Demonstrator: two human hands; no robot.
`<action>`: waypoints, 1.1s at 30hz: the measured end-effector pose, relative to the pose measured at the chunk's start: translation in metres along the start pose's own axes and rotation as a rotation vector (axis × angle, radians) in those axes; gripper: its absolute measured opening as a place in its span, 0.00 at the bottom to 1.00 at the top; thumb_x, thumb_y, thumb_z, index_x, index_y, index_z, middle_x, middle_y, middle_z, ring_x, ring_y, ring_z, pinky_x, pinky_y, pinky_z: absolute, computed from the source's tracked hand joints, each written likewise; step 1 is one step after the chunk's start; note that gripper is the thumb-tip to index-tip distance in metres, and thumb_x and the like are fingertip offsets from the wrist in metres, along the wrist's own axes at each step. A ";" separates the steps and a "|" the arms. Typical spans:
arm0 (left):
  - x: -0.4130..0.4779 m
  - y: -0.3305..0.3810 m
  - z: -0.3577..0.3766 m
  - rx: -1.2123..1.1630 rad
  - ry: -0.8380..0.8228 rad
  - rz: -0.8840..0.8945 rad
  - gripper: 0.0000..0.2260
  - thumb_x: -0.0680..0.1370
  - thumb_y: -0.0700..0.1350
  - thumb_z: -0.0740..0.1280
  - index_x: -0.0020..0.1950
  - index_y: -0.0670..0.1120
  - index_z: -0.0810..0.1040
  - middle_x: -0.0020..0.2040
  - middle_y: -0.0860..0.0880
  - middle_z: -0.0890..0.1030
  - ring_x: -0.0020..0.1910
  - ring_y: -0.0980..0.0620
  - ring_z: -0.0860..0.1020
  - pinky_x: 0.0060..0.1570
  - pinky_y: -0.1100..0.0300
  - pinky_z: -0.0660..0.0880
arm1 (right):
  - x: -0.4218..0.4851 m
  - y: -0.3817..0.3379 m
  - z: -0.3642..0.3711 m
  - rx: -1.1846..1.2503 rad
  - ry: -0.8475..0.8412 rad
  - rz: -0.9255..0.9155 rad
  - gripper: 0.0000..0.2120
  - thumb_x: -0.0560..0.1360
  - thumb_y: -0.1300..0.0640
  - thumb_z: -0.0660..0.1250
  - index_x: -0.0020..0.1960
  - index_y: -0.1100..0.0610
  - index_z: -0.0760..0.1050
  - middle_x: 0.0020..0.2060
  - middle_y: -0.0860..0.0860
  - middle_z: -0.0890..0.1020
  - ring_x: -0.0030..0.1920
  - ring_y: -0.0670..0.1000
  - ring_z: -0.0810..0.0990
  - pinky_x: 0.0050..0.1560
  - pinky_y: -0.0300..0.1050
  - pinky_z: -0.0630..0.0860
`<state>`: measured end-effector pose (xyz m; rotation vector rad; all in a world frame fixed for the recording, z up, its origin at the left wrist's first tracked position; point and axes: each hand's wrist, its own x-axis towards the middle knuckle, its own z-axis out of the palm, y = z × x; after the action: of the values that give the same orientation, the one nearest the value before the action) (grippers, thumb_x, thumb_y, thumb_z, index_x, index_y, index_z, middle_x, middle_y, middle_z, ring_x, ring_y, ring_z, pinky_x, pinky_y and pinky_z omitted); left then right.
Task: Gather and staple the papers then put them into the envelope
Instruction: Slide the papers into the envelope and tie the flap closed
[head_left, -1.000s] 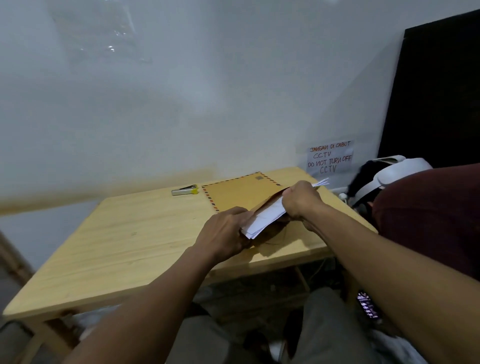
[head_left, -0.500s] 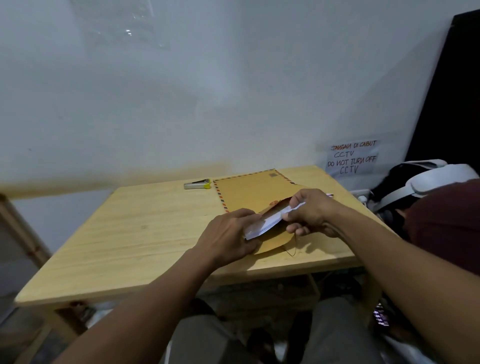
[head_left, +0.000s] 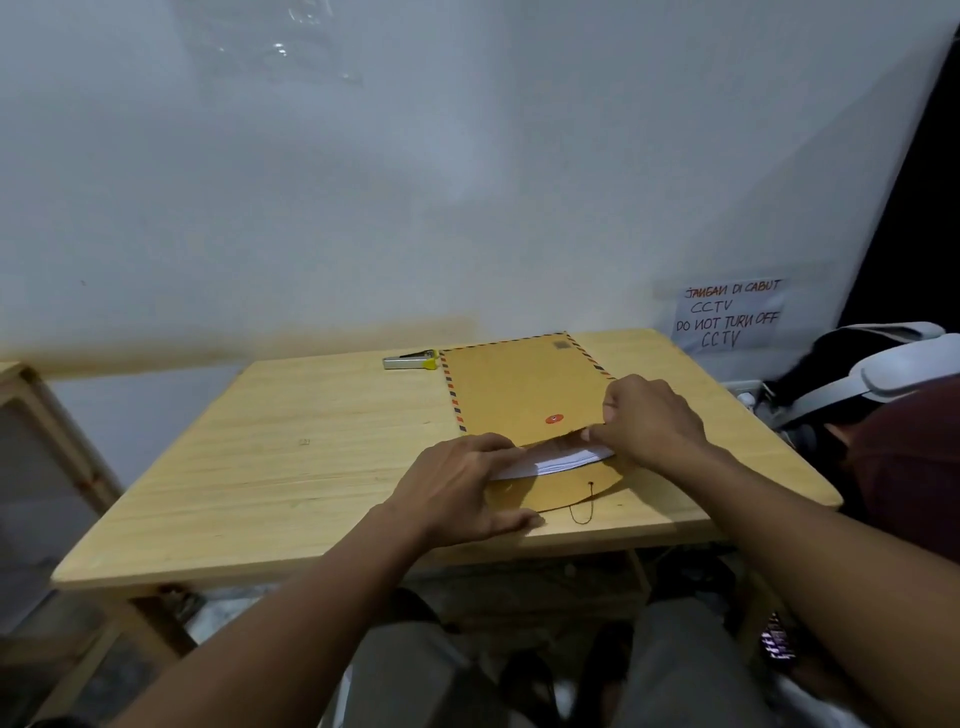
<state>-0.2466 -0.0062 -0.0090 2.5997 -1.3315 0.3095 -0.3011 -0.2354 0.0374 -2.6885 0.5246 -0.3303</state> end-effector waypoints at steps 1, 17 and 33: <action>0.000 -0.001 0.001 0.000 0.008 0.005 0.31 0.74 0.70 0.63 0.72 0.54 0.74 0.67 0.55 0.77 0.61 0.52 0.76 0.53 0.56 0.79 | 0.001 0.001 -0.002 -0.018 0.016 -0.044 0.12 0.69 0.48 0.74 0.37 0.51 0.72 0.38 0.50 0.79 0.41 0.56 0.78 0.36 0.44 0.69; 0.019 -0.012 0.001 -0.199 0.057 -0.287 0.12 0.82 0.53 0.63 0.51 0.47 0.83 0.44 0.50 0.84 0.41 0.53 0.80 0.43 0.53 0.79 | 0.011 -0.012 0.014 0.118 -0.405 -0.377 0.08 0.78 0.47 0.66 0.41 0.48 0.77 0.39 0.45 0.80 0.42 0.47 0.78 0.40 0.43 0.71; 0.031 -0.028 -0.001 -0.480 -0.066 -0.559 0.13 0.80 0.53 0.66 0.40 0.48 0.77 0.51 0.46 0.83 0.52 0.48 0.78 0.51 0.49 0.77 | 0.038 -0.013 0.023 0.116 -0.225 -0.306 0.04 0.74 0.53 0.72 0.42 0.53 0.81 0.35 0.43 0.77 0.39 0.46 0.76 0.37 0.44 0.72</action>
<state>-0.2061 -0.0131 -0.0017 2.4326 -0.5473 -0.1688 -0.2557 -0.2322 0.0282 -2.6442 0.0265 -0.1303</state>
